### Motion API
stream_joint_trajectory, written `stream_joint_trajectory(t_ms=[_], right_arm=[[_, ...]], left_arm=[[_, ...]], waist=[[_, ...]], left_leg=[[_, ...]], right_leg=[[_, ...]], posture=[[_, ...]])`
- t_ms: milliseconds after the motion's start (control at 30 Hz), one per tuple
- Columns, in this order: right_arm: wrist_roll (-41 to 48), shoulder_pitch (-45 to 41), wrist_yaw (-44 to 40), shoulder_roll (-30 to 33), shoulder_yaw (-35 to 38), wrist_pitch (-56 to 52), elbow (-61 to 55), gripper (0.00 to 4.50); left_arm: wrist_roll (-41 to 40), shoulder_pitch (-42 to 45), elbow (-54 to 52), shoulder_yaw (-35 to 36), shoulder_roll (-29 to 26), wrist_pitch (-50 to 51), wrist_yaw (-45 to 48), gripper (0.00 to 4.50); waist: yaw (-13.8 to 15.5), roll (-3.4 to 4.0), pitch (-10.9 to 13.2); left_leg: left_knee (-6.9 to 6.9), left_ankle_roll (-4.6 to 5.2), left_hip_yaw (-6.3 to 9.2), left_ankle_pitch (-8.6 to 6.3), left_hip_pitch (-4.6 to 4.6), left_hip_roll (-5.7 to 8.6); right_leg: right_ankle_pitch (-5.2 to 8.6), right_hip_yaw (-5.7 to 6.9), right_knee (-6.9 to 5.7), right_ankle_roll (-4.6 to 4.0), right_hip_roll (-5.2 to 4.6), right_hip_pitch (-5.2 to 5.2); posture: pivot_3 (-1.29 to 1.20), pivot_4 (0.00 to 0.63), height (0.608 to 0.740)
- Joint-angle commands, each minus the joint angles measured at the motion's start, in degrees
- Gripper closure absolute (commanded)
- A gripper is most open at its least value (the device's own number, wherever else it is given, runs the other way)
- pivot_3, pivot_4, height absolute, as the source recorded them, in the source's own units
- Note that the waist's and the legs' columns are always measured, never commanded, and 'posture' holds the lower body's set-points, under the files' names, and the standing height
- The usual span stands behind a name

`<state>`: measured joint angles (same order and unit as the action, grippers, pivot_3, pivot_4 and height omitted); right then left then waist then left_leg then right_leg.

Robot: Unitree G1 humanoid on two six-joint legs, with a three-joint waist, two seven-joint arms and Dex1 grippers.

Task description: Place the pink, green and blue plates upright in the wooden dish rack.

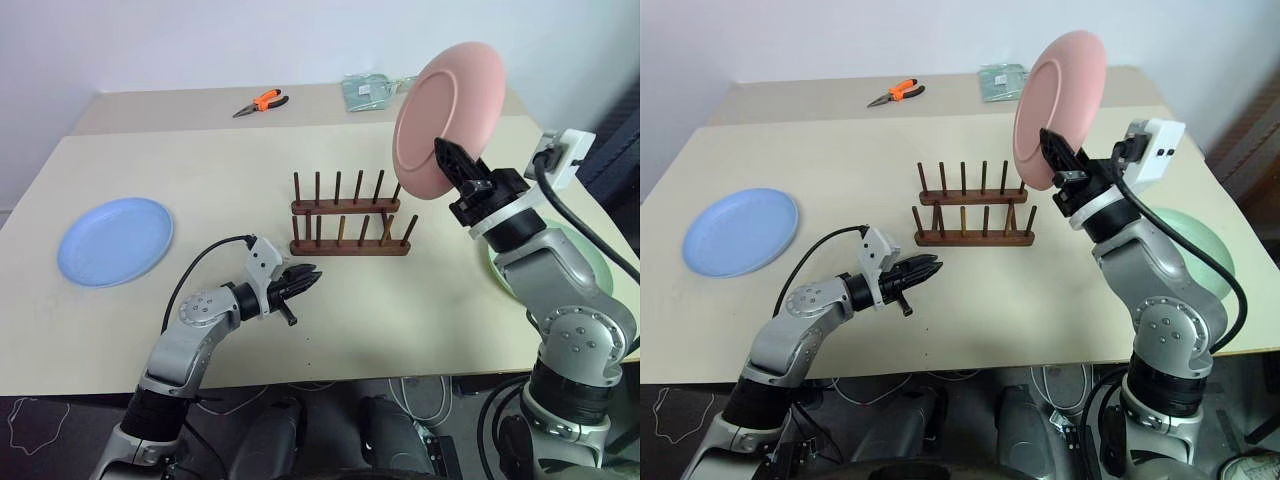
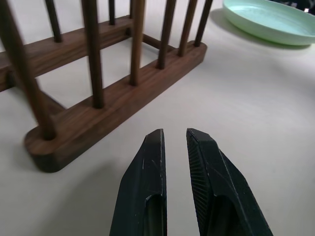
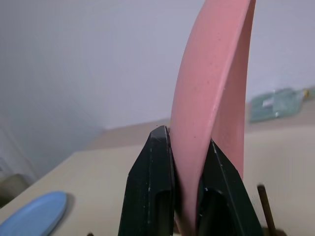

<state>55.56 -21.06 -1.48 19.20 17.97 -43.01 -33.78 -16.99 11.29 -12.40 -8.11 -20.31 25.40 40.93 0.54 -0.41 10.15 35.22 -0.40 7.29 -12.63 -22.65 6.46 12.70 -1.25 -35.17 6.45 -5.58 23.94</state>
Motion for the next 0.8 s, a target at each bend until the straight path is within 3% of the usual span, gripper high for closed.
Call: stream_joint_trajectory(t_ms=[33, 267, 367, 567, 800], right_arm=[[0.35, 1.16, 0.34, 0.69, -1.81, 0.11, -3.52, 4.47], [-2.69, 4.7, -0.99, 2.66, -4.75, -0.79, -0.39, 4.47], [-6.07, 4.7, -2.06, 3.59, -5.81, 0.36, 1.77, 3.32], [-16.17, 4.81, -8.12, 9.81, -8.22, 5.28, 1.78, 0.33], [-15.94, 15.88, -25.25, 23.18, 3.44, 8.49, 1.23, 0.33]], left_arm=[[-0.74, -0.11, -1.65, 0.67, -0.41, -1.01, 0.17, 3.83], [-0.89, -0.24, -2.09, 0.41, -0.52, -0.7, 0.26, 3.83], [-0.88, -0.22, -2.12, 0.29, -0.47, -0.69, 0.27, 3.83], [-0.81, -0.22, -2.0, 0.09, -0.14, -0.73, 0.07, 3.83], [-1.03, -0.6, -2.06, -0.5, -0.24, -0.32, 0.75, 3.83]], waist=[[-0.02, 0.0, 0.0], [0.03, 0.0, 0.0], [-0.01, 0.0, 0.0], [0.11, -0.01, 0.0], [0.38, -0.02, -0.01]], left_leg=[[0.0, 0.0, 0.0, 0.0, 0.0, -0.01], [0.01, 0.0, -0.08, 0.0, -0.05, 0.01], [0.01, 0.0, -0.09, 0.0, -0.05, -0.01], [0.02, 0.01, -0.13, 0.0, -0.18, 0.01], [0.15, 0.03, -0.12, 0.0, -0.54, 0.04]], right_leg=[[0.0, 0.01, 0.0, 0.0, 0.01, 0.0], [0.0, 0.0, 0.01, 0.01, 0.03, 0.04], [0.0, -0.01, 0.0, 0.01, 0.02, 0.07], [-0.03, -0.01, 0.02, 0.06, 0.03, 0.16], [-0.11, 0.05, 0.04, 0.22, 0.01, 0.39]], posture=[[0.0, 0.15, 0.739], [0.0, 0.15, 0.739], [0.0, 0.15, 0.739], [0.0, 0.15, 0.739], [0.0, 0.15, 0.739]])
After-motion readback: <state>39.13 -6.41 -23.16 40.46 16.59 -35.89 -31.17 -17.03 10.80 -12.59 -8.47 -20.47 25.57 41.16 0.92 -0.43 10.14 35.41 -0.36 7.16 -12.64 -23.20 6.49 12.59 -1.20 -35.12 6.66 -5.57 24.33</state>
